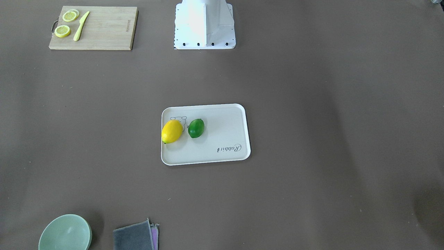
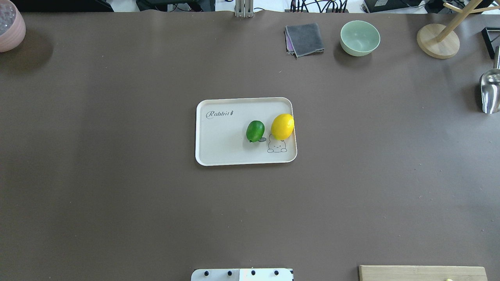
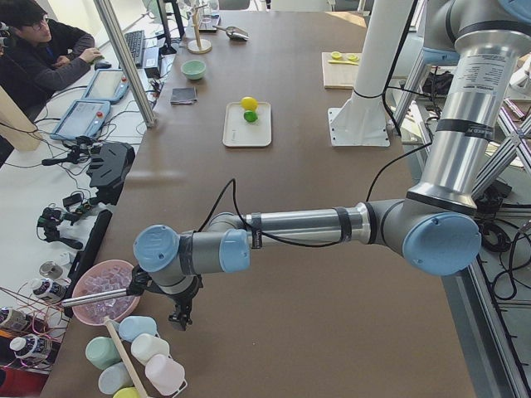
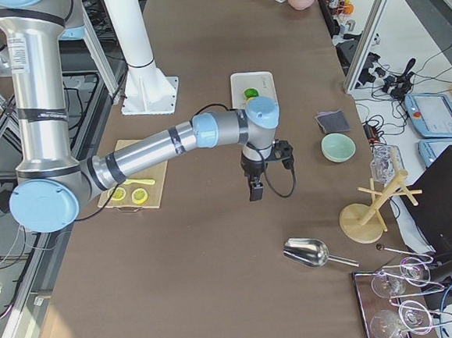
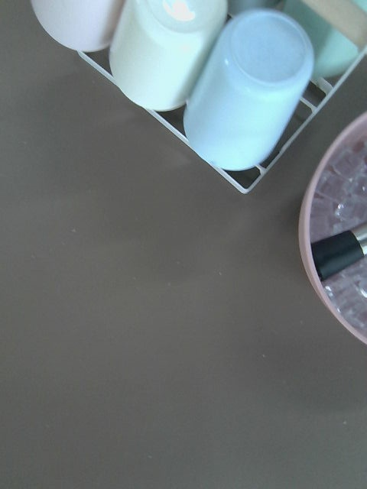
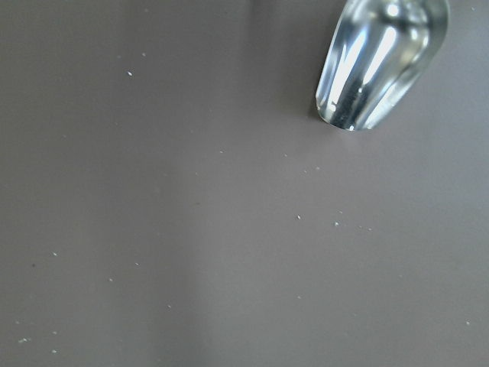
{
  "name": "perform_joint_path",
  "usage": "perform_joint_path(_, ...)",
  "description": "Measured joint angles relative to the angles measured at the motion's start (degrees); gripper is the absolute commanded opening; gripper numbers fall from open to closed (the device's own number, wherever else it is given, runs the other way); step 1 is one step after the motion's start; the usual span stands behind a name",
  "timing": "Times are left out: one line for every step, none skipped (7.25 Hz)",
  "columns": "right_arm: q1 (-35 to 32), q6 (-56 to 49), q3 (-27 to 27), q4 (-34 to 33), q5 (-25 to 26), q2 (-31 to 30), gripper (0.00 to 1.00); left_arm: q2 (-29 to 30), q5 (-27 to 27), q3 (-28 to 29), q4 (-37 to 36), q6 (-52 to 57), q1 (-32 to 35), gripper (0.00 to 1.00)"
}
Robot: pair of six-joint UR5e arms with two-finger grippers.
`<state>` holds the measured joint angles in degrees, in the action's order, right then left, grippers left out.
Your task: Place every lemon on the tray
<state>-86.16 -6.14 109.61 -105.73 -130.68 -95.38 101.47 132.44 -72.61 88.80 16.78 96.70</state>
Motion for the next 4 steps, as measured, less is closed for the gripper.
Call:
perform_joint_path(-3.5, -3.6, -1.0, 0.0, -0.2, -2.3, 1.0, -2.9, -2.2, -0.8, 0.0, 1.7, 1.3, 0.98)
perform_joint_path(-5.4, -4.9, -1.8, 0.0, -0.1, -3.9, 1.0, -5.0, -3.8, -1.3, 0.0, 2.3, 2.0, 0.98)
perform_joint_path(-6.3, -5.2, -2.8, 0.2, 0.1, -4.9, 1.0, -6.2, -4.4, -1.7, 0.3, 2.1, 2.3, 0.98)
perform_joint_path(-6.7, -5.2, -3.7, 0.4, 0.1, -5.2, 1.0, -6.5, -4.5, -1.9, 0.4, 0.1, 2.4, 0.98)
